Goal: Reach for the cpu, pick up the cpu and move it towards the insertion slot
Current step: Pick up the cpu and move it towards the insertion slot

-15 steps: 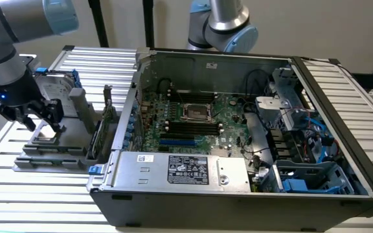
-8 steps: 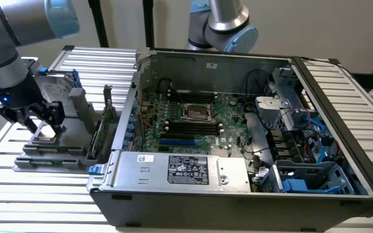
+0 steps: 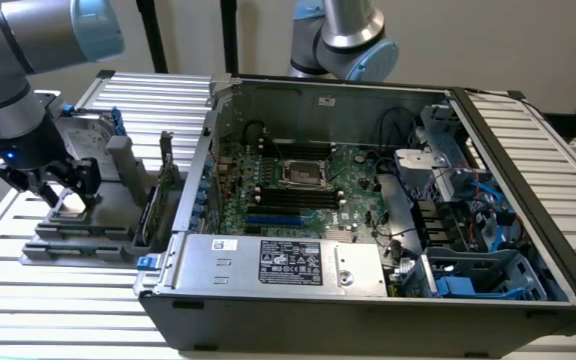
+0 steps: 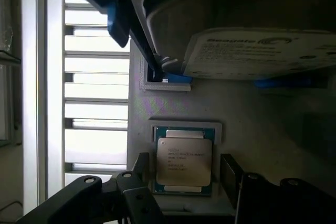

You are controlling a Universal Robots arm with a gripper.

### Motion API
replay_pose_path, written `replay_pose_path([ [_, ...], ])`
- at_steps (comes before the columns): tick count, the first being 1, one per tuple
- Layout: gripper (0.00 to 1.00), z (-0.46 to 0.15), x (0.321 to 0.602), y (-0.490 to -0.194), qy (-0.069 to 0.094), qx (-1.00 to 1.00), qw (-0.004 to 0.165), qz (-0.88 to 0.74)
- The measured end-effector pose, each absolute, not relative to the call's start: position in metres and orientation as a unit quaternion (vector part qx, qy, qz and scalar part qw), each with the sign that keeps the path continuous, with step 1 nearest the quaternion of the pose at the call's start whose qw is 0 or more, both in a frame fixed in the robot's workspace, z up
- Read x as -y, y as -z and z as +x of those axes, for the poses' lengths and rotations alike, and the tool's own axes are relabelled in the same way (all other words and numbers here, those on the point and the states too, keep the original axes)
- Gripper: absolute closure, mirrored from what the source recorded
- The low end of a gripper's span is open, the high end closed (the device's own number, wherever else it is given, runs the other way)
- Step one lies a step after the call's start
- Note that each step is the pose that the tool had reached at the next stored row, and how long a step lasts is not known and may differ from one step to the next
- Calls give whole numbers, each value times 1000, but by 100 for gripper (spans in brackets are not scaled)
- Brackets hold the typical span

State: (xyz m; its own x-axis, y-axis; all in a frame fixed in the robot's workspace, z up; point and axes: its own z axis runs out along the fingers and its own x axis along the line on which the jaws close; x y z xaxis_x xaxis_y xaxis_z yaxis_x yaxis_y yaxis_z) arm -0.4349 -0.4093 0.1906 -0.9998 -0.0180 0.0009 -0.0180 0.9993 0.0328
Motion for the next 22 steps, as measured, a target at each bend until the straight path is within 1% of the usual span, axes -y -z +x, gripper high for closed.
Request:
replay_pose_path([
  [22,35,-434,408,-186,16,1000,1,8],
])
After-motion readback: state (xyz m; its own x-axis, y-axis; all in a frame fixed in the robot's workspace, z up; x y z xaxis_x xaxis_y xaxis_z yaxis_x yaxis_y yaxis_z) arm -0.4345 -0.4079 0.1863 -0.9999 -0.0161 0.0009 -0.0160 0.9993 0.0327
